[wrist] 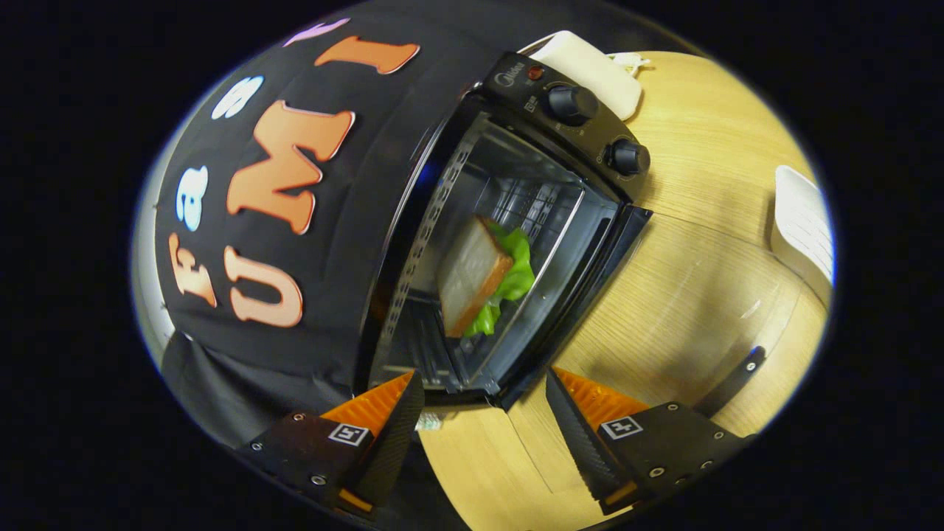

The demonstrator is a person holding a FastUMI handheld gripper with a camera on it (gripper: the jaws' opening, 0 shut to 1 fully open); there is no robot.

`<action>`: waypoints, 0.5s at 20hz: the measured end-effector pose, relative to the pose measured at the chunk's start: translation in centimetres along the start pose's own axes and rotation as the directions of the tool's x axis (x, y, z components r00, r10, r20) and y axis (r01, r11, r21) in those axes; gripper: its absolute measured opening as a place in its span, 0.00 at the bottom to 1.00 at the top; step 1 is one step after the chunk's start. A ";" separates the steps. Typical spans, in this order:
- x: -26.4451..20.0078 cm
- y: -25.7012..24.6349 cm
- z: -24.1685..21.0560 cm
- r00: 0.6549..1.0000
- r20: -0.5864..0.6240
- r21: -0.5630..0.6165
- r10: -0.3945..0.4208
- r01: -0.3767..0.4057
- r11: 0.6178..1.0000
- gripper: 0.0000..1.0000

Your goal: Open the toaster oven, put the food inside, and close the toaster oven door.

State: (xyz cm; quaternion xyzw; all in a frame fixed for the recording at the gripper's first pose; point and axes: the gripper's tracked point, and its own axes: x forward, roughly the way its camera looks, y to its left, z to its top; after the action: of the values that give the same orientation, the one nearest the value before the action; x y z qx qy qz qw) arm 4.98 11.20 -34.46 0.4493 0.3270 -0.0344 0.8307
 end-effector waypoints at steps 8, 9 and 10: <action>-4.9 -4.7 -3.0 0.987 -0.066 -0.382 -0.145 0.109 0.918 0.98; -5.3 -5.2 -3.4 0.986 -0.075 -0.417 -0.147 0.103 0.903 0.98; -5.8 -5.8 -3.6 0.984 -0.076 -0.460 -0.160 0.108 0.882 0.98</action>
State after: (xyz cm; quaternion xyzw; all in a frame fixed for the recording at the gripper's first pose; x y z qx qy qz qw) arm -3.43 9.18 -36.74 0.2206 0.4023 0.0105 0.8885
